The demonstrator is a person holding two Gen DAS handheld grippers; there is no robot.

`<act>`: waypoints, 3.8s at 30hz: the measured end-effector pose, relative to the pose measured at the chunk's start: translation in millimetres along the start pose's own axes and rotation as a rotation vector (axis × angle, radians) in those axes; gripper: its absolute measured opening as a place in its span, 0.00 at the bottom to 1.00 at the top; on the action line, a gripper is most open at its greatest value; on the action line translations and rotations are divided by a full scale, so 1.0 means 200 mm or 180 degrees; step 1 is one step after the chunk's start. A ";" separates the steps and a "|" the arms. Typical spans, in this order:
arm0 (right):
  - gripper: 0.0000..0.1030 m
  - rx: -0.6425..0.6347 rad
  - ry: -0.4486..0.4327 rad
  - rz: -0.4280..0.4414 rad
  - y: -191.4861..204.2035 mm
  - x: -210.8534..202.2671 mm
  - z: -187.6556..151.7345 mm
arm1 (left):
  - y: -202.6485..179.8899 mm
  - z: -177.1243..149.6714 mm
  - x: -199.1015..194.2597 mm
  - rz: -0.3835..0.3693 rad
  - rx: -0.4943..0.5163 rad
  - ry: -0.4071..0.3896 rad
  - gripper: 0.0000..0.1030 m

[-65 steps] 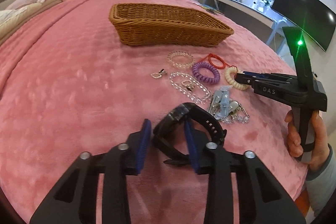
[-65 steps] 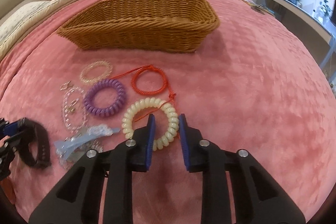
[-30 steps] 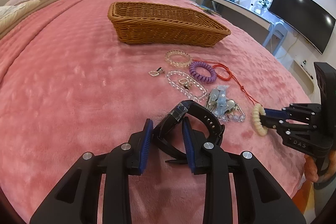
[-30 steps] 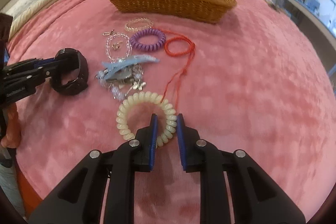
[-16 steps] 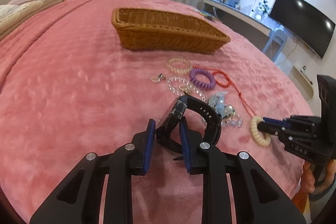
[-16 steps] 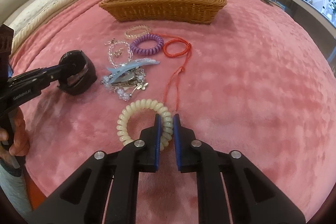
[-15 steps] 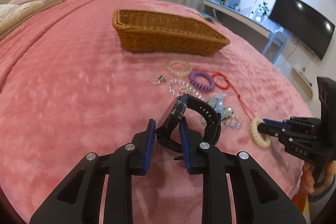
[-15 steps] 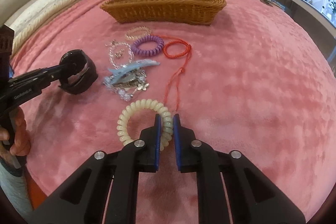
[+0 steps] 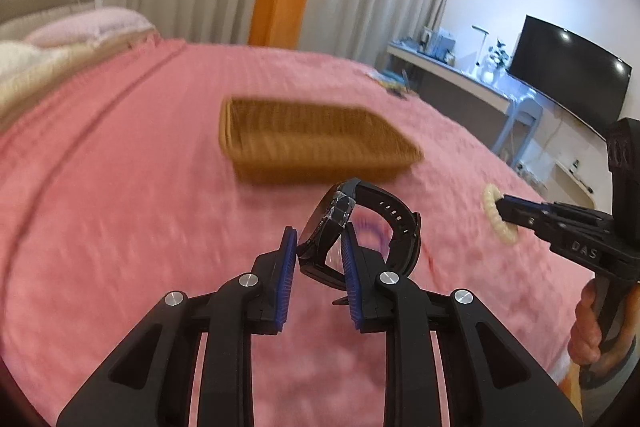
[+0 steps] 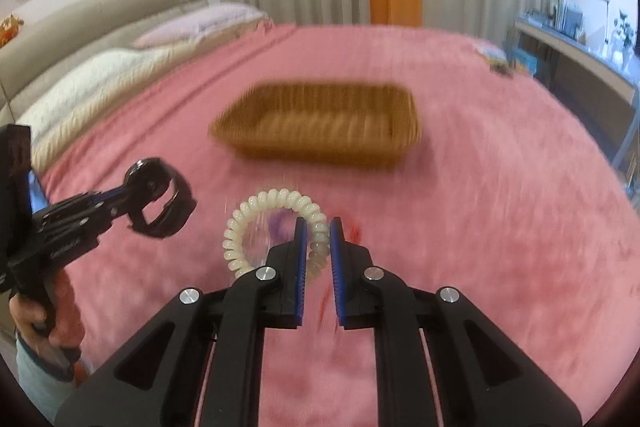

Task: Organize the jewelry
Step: 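Carry the watch and hair tie into the basket and open both tools, then grasp the red cord bracelet with the right tool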

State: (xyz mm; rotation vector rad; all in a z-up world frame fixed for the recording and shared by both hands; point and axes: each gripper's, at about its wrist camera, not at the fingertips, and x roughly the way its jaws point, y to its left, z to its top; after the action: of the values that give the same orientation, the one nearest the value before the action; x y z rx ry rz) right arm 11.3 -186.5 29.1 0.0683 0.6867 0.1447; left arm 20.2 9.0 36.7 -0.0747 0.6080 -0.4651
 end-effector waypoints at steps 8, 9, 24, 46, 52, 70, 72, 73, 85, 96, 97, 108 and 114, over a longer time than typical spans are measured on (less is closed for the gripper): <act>0.09 0.0165 -0.0131 -0.0055 -0.08 0.28 0.44 | 0.00 0.43 0.24 0.0146 -0.0021 -0.0190 0.20; 0.09 0.0172 -0.0091 -0.0077 -0.09 0.34 0.48 | 0.01 0.46 0.30 0.0164 -0.0034 -0.0169 0.20; 0.09 0.0333 0.0683 -0.0258 -0.25 1.14 0.55 | 0.15 0.49 1.02 0.0348 -0.0060 0.0408 0.20; 0.27 0.0198 0.0281 0.0035 -0.22 0.65 0.44 | 0.10 0.42 0.44 -0.0093 -0.0072 -0.0092 0.44; 0.32 0.0189 0.0120 0.0047 -0.22 0.44 0.18 | 0.10 0.21 0.27 -0.0262 -0.0102 -0.0097 0.44; 0.26 0.0246 0.0391 -0.0146 -0.24 0.63 -0.12 | 0.19 -0.16 0.61 -0.0028 -0.0130 0.0808 0.40; 0.26 0.0197 0.0390 -0.0164 -0.22 0.63 -0.12 | 0.16 -0.16 0.64 0.0050 -0.0040 0.0813 0.40; 0.26 0.0176 0.0393 -0.0176 -0.22 0.64 -0.12 | 0.16 -0.16 0.65 0.0080 -0.0019 0.0819 0.39; 0.26 0.0365 0.0466 -0.0081 -0.27 0.67 -0.12 | 0.07 -0.15 0.71 0.0321 0.0393 0.0834 0.02; 0.26 0.0675 0.0454 0.0203 -0.36 0.66 -0.12 | 0.12 -0.15 0.67 0.0219 0.0189 0.0737 0.00; 0.26 0.0557 0.0448 0.0152 -0.33 0.66 -0.12 | 0.13 -0.15 0.66 0.0200 0.0160 0.0713 0.00; 0.07 -0.0075 0.0573 -0.0141 -0.14 0.70 -0.14 | 0.18 -0.13 0.61 0.0018 -0.0008 0.0581 0.00; 0.06 -0.0119 0.0391 -0.0138 -0.11 0.63 -0.14 | 0.15 -0.11 0.54 -0.0064 0.0047 0.0342 0.00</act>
State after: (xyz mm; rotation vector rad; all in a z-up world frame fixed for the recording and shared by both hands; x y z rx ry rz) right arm 93.1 -187.4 -73.8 0.0088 0.8072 0.1208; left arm 98.3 -10.3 -44.3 -0.0420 0.7098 -0.4953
